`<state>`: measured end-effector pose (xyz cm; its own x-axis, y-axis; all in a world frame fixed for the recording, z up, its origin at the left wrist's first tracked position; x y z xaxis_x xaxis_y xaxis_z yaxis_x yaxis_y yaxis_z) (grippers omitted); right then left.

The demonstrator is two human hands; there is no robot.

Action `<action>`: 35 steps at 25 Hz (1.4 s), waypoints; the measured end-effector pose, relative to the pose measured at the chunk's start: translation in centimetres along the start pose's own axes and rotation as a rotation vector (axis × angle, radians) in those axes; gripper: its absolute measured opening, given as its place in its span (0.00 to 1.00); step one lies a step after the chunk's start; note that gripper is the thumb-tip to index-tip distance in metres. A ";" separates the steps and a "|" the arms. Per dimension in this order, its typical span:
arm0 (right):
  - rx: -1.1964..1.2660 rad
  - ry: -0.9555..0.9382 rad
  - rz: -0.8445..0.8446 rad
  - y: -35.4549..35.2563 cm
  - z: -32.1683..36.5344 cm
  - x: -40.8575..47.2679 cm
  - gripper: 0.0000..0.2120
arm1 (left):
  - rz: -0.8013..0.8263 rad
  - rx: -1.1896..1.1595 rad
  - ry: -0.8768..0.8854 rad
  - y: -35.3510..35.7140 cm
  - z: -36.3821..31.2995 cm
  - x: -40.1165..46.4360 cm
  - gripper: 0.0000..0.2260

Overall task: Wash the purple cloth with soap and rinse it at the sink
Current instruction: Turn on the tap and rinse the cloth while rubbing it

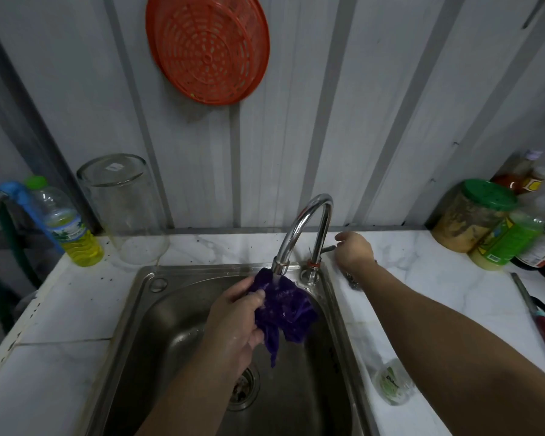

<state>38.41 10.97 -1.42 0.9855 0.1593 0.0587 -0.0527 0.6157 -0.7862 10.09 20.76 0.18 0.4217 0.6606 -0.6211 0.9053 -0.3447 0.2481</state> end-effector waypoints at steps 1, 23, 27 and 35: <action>0.012 0.018 -0.024 -0.7 0.6 -0.6 0.22 | -0.006 -0.003 -0.006 -0.1 0.0 -0.1 0.16; 0.874 -0.030 0.263 0.1 3.3 -23.3 0.22 | -0.219 0.238 -0.032 -0.4 1.5 -1.5 0.27; 0.682 -0.135 0.159 0.0 3.7 -22.2 0.11 | -0.266 0.418 0.223 0.3 0.7 -1.7 0.15; 0.883 0.343 0.355 1.4 3.2 -21.6 0.17 | -0.314 0.287 0.399 0.0 0.0 -1.6 0.10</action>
<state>16.58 10.86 -1.83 0.8755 0.2991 -0.3796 -0.3152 0.9488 0.0207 9.46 19.70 1.12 0.1722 0.9413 -0.2903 0.9637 -0.2221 -0.1485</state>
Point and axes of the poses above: each hand's wrist, its own x-axis towards the middle knuckle, its own y-axis out of the palm, z = x × y, the point moved 5 cm from there along x, towards the middle knuckle, and after that the axes turned 15 degrees about -z, right-handed, at the moved point
